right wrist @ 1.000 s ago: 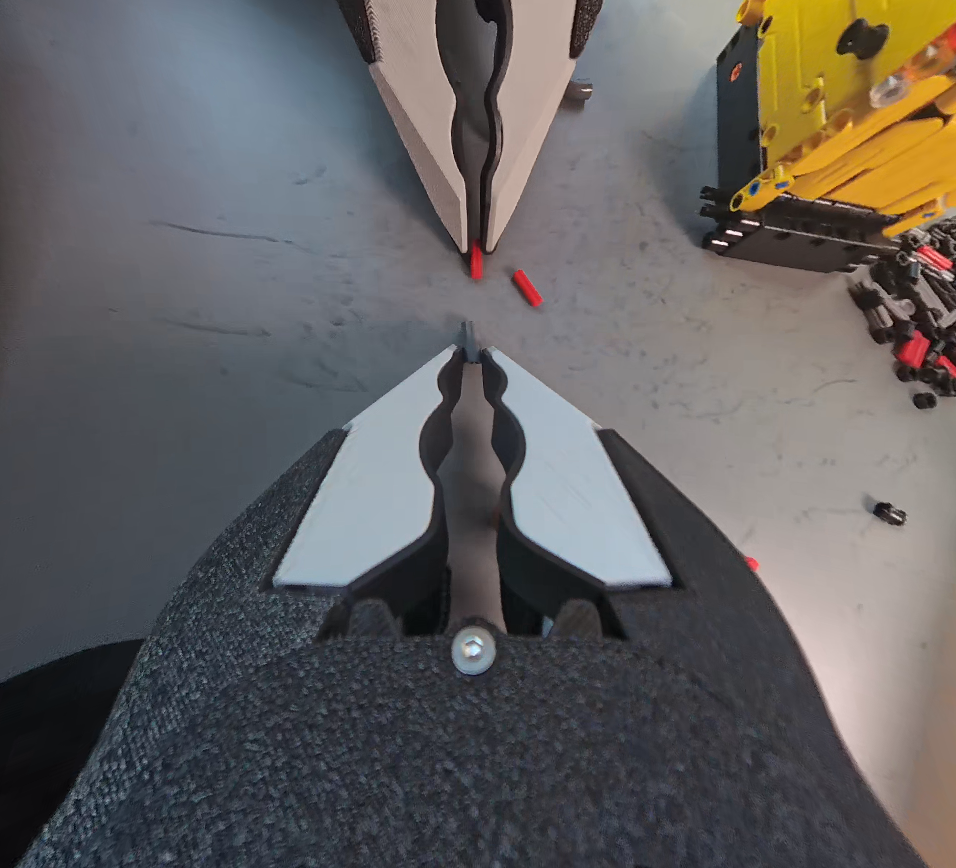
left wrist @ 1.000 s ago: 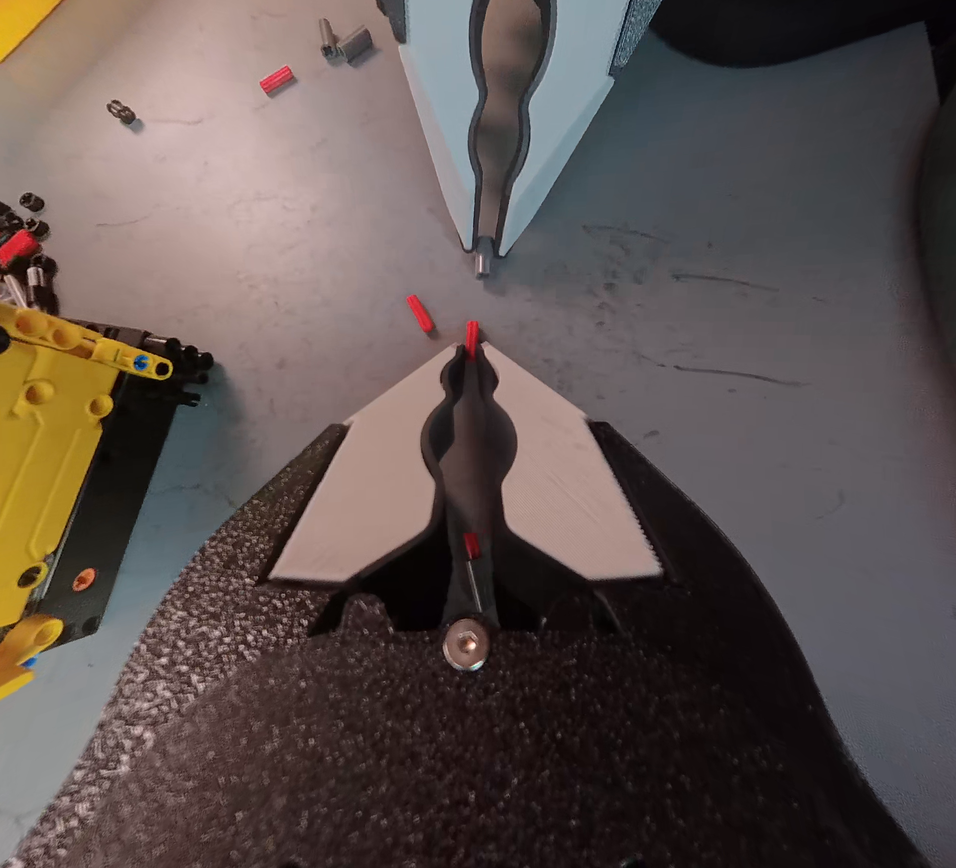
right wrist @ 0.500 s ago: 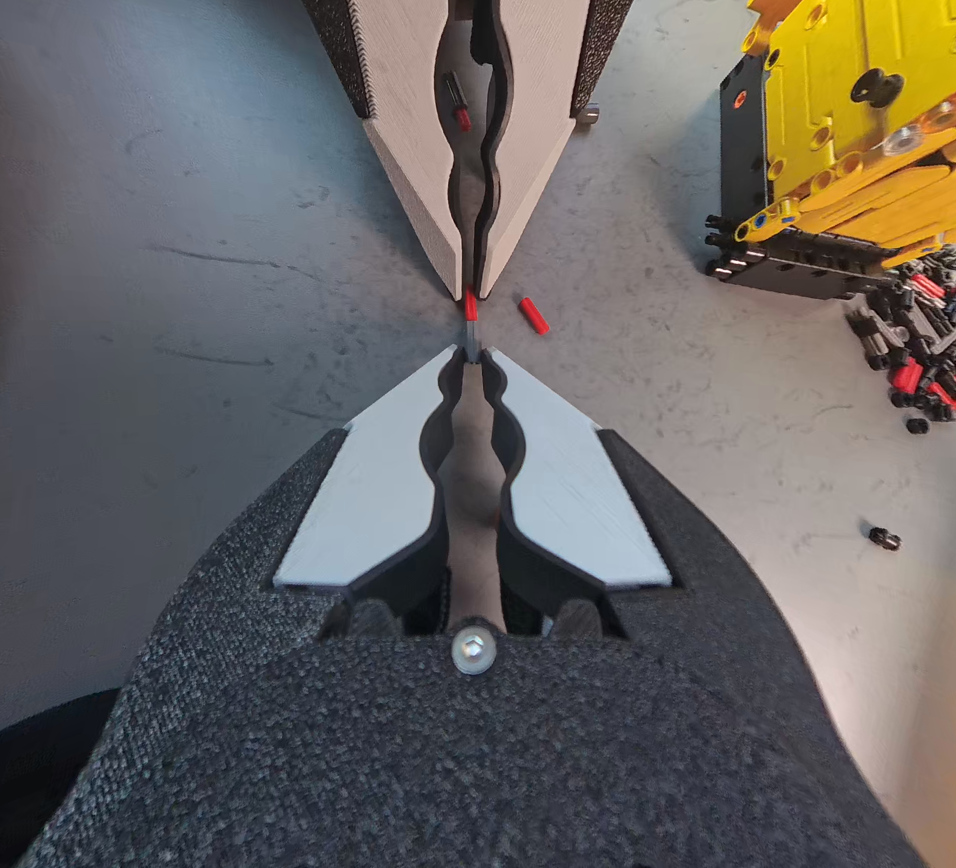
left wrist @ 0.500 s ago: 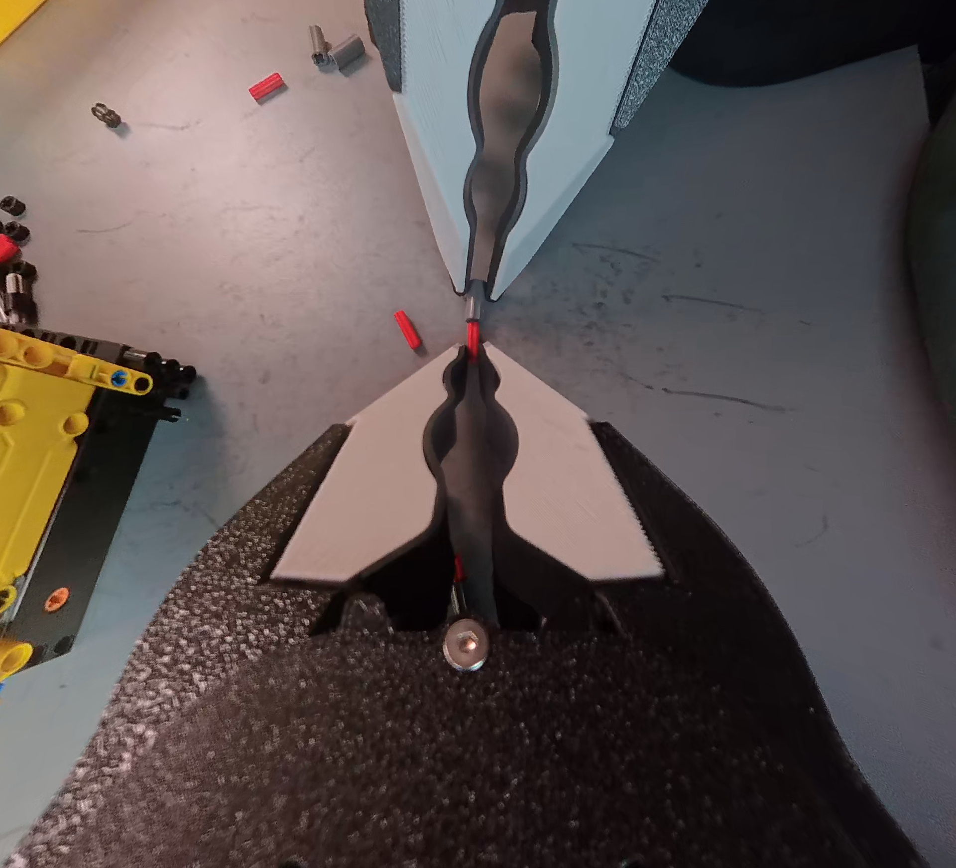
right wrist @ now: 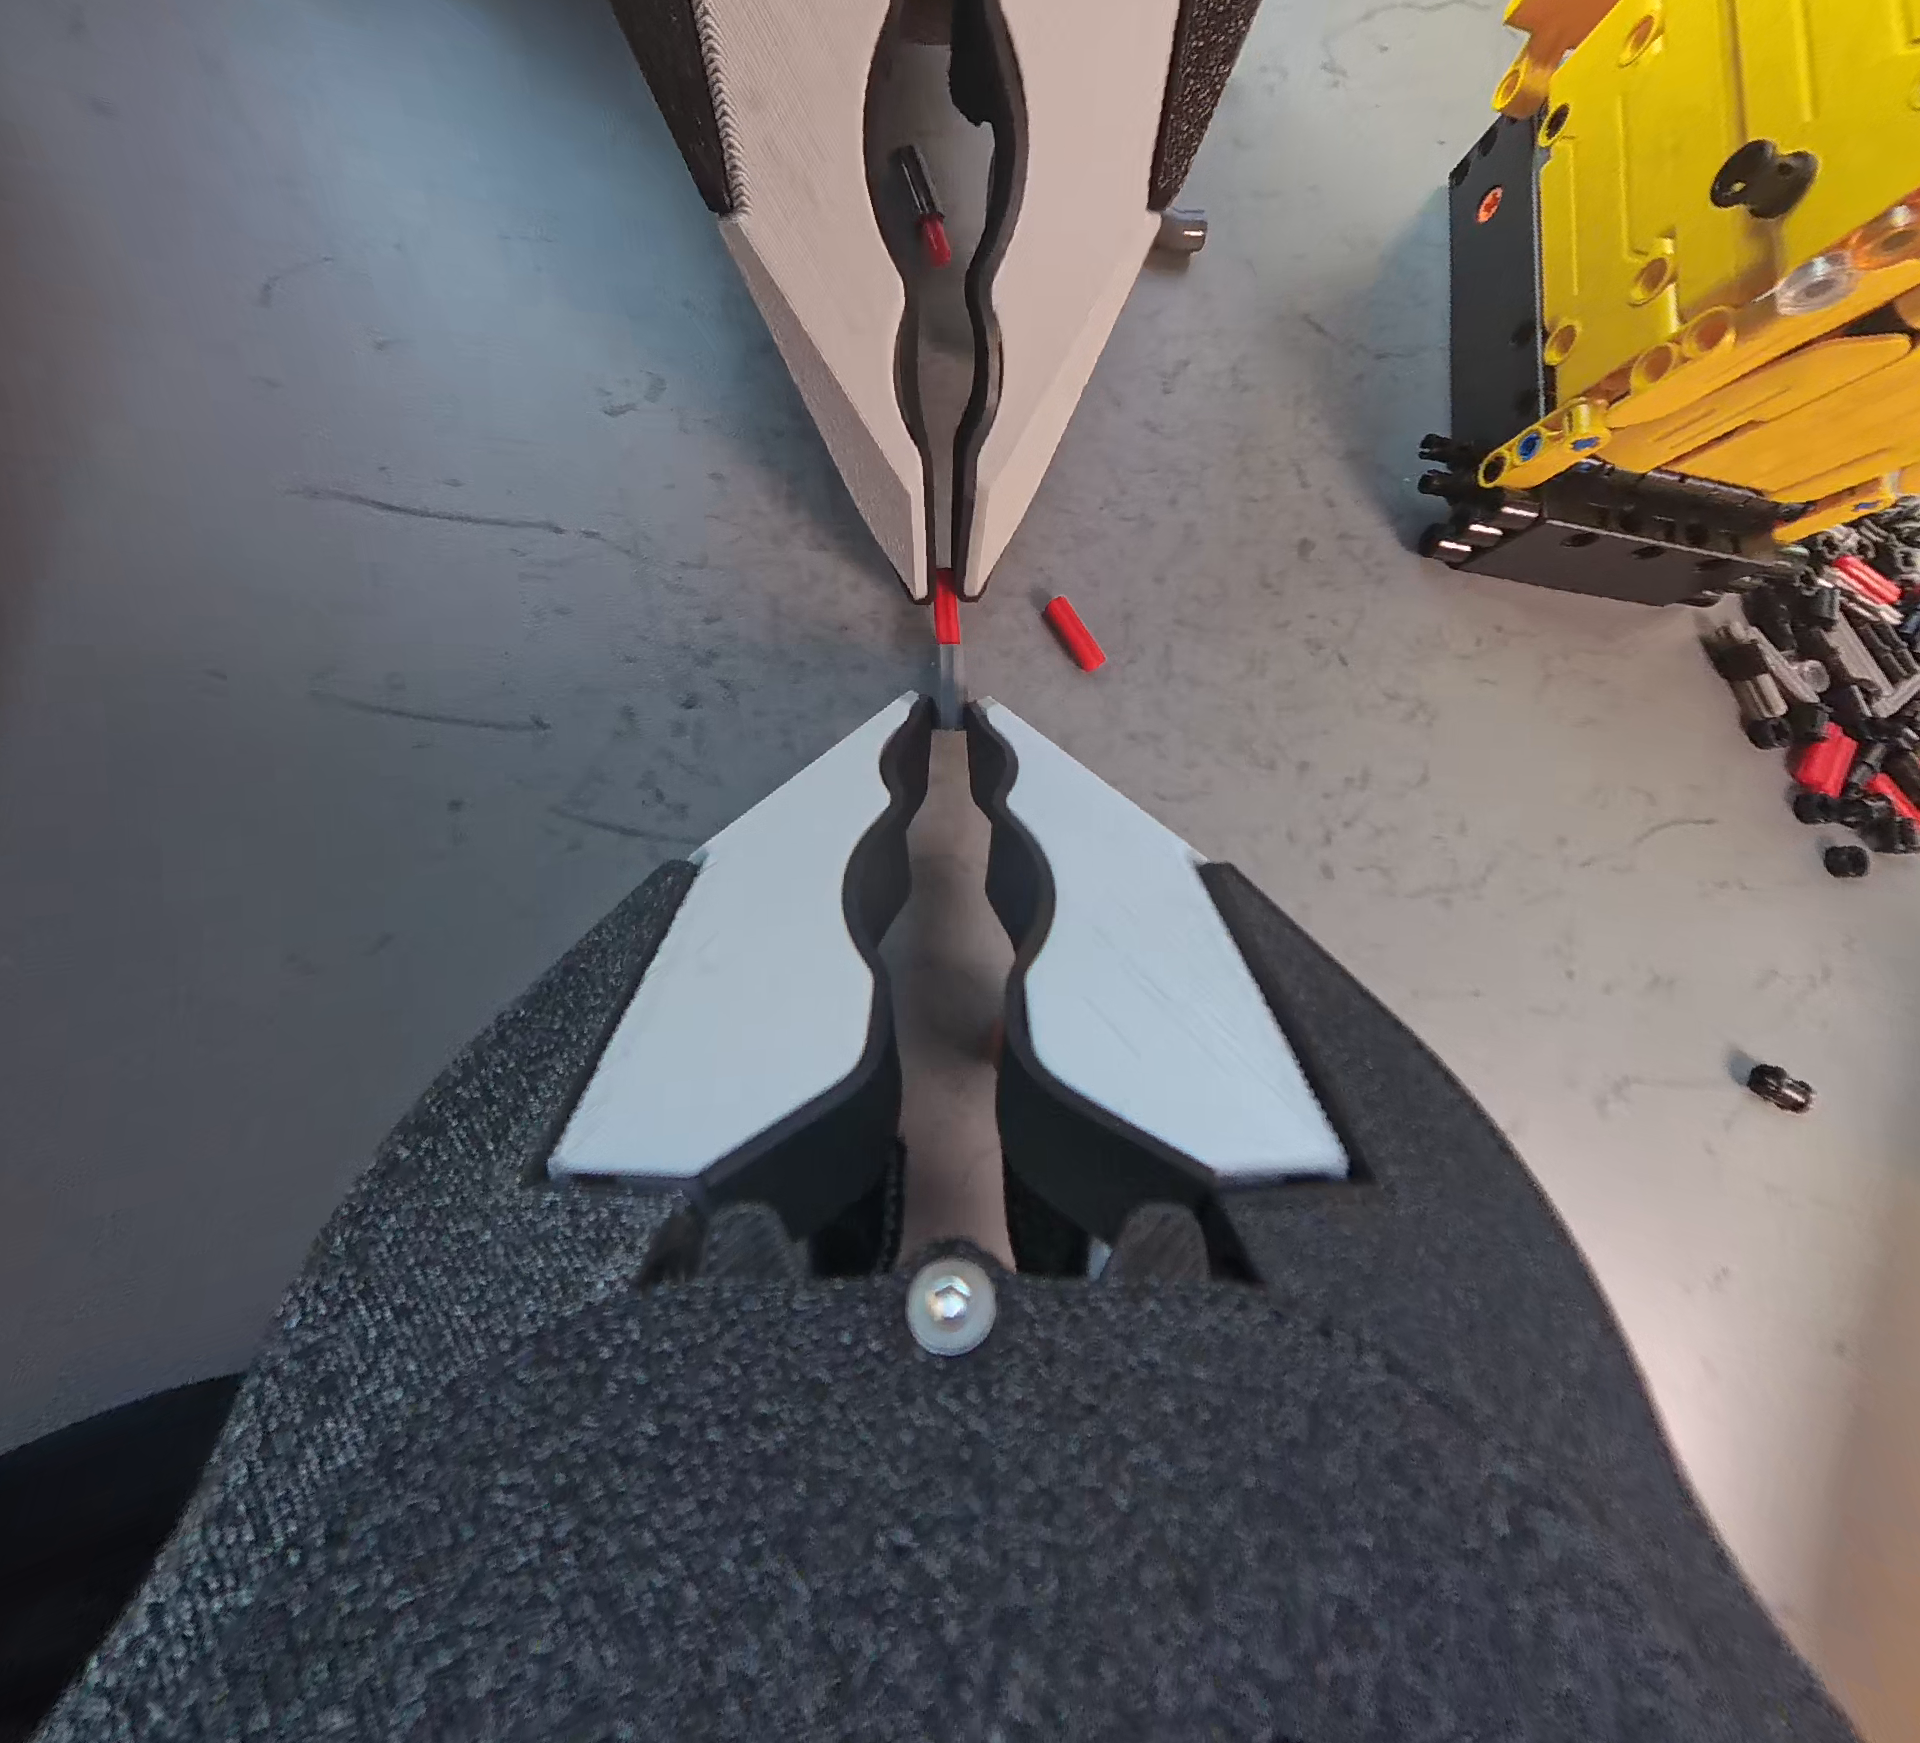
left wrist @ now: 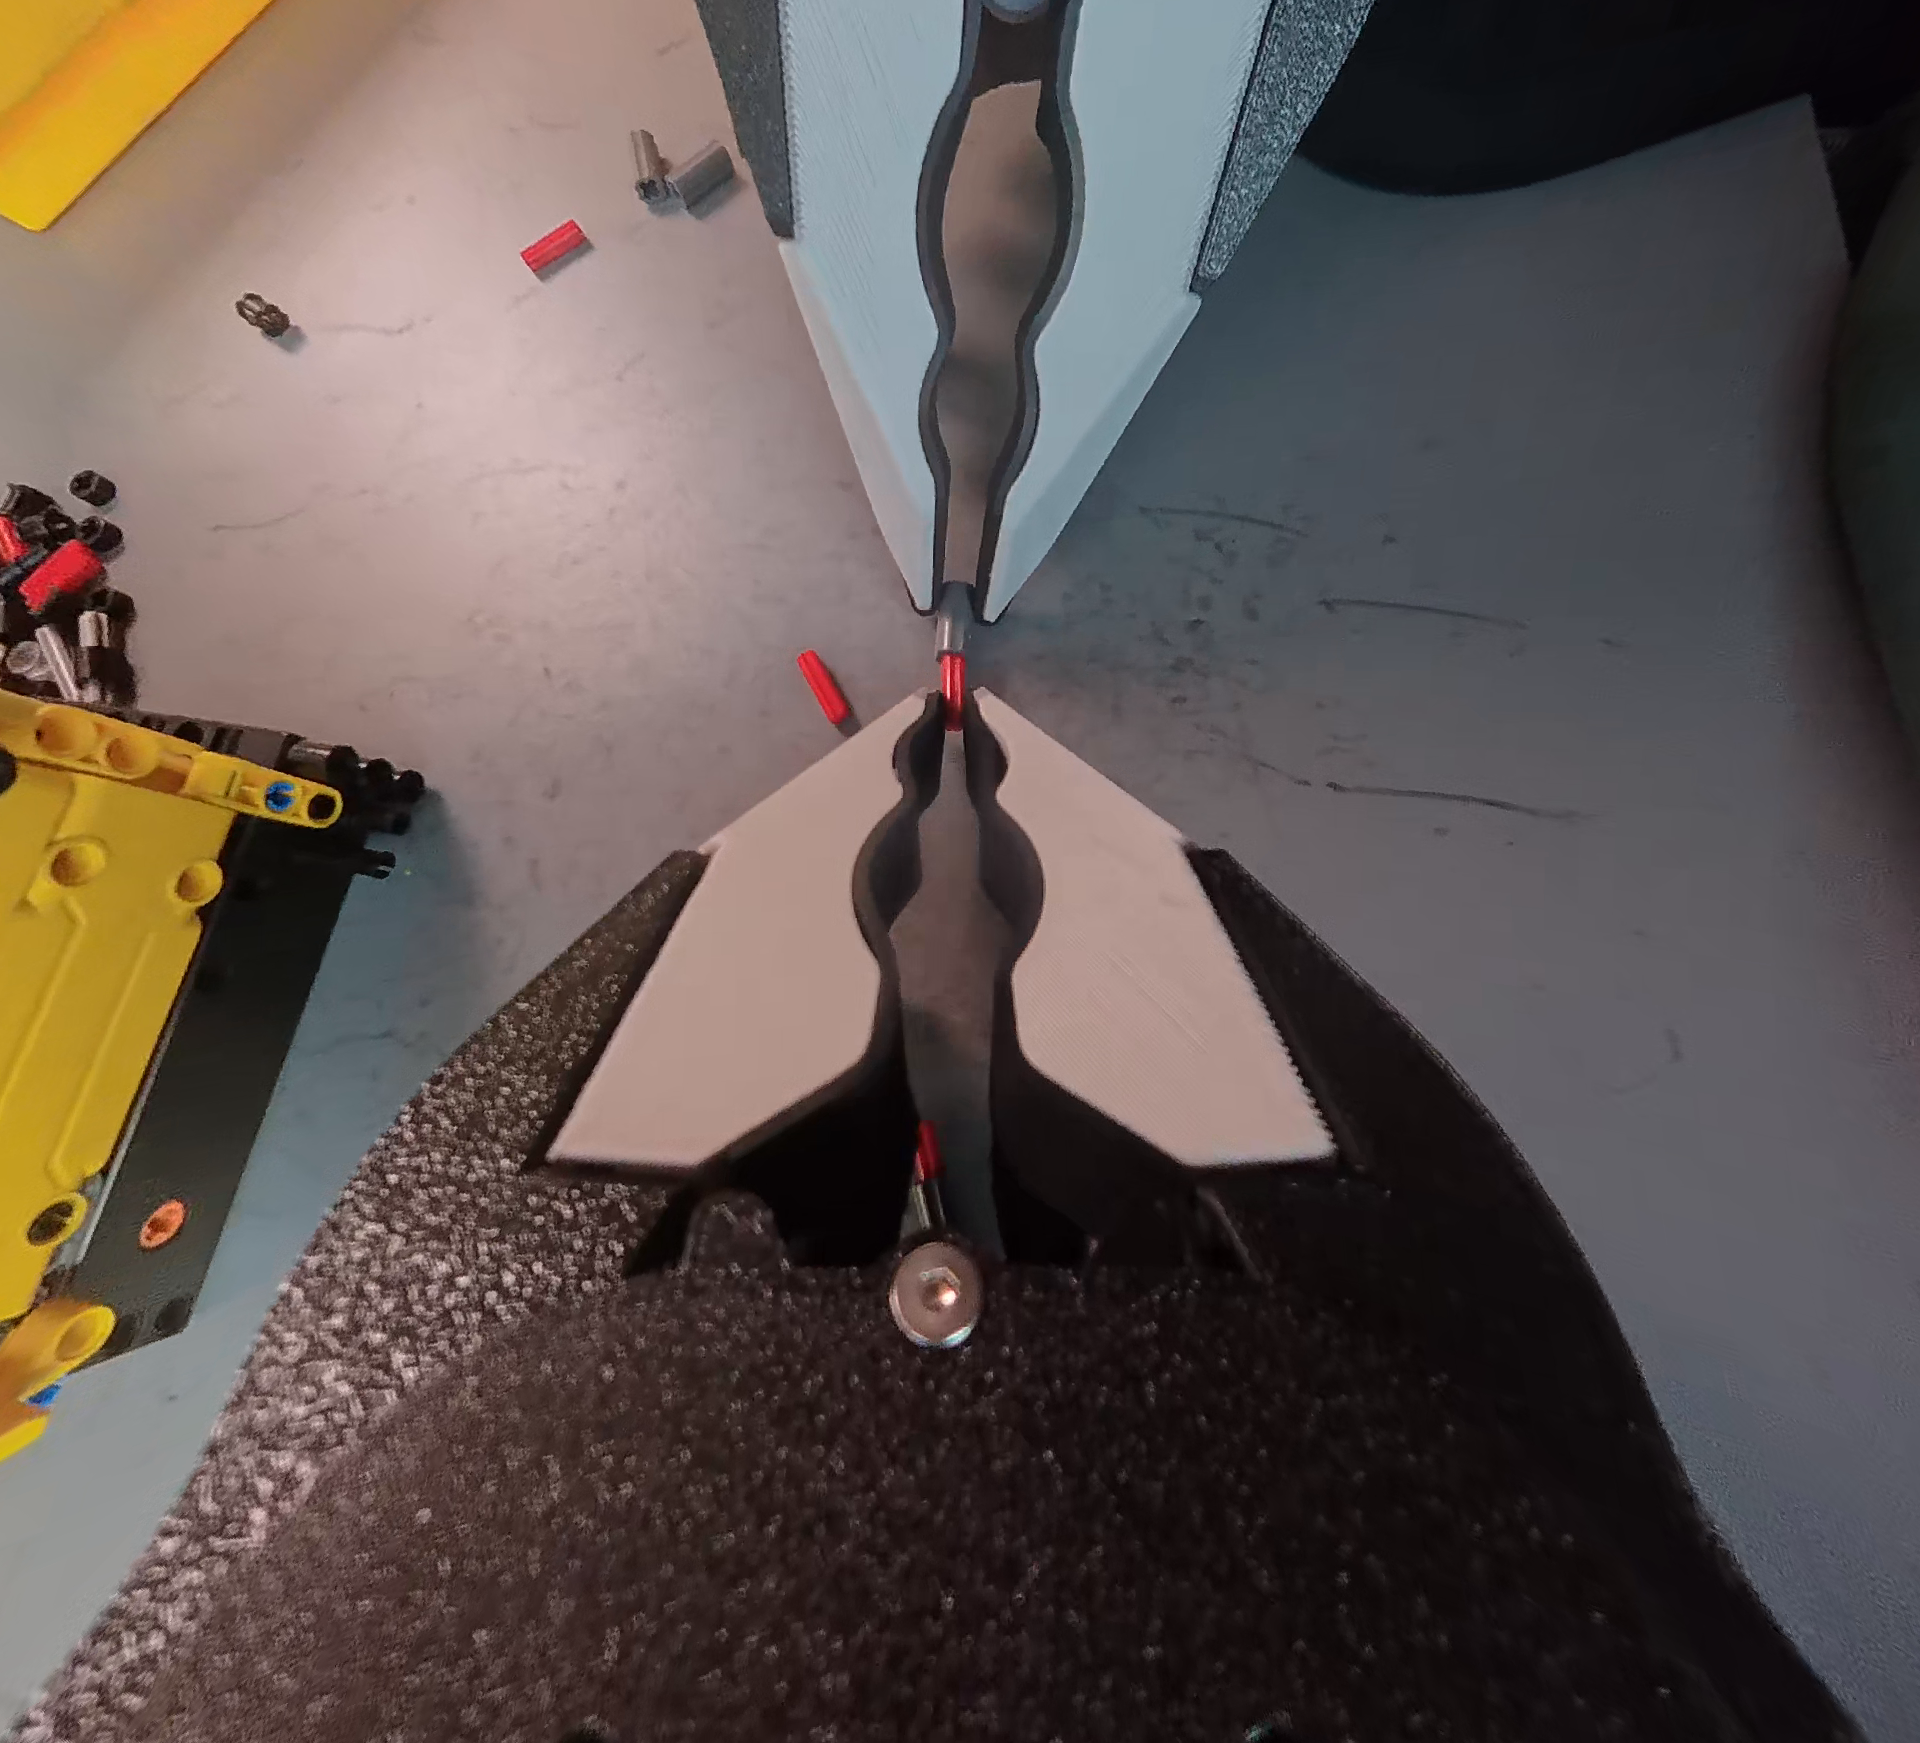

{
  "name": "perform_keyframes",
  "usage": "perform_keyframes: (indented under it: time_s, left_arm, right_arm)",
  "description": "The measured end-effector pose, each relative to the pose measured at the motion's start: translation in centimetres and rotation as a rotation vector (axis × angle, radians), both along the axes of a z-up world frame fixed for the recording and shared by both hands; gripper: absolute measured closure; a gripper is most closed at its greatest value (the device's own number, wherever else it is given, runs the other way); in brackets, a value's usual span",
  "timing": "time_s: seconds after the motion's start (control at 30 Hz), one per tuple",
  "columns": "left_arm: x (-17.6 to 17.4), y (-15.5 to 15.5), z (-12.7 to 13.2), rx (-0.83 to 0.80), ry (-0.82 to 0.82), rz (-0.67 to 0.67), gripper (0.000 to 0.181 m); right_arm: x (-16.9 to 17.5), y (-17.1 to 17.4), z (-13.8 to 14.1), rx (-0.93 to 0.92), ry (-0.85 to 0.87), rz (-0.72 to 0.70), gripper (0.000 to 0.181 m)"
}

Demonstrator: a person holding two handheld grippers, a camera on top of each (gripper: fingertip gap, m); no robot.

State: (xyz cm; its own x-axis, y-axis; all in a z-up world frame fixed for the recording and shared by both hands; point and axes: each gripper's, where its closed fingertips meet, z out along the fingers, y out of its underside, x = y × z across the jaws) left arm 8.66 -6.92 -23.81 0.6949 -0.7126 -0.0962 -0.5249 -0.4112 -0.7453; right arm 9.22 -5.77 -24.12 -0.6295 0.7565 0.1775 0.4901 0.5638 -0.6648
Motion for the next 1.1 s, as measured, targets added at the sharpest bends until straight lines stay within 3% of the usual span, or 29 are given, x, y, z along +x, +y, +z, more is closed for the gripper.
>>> perform_keyframes:
  time_s: [0.6,1.1]
  left_arm:
    - [0.39,-0.16,-0.40,-0.049,-0.007,-0.039,0.181]
    - [0.81,0.11,-0.31,-0.054,-0.021,-0.036,0.180]
  right_arm:
    - [0.13,-0.40,0.07,0.070,0.026,0.133,0.176]
    - [-0.07,-0.85,0.04,-0.006,-0.009,0.118,0.177]
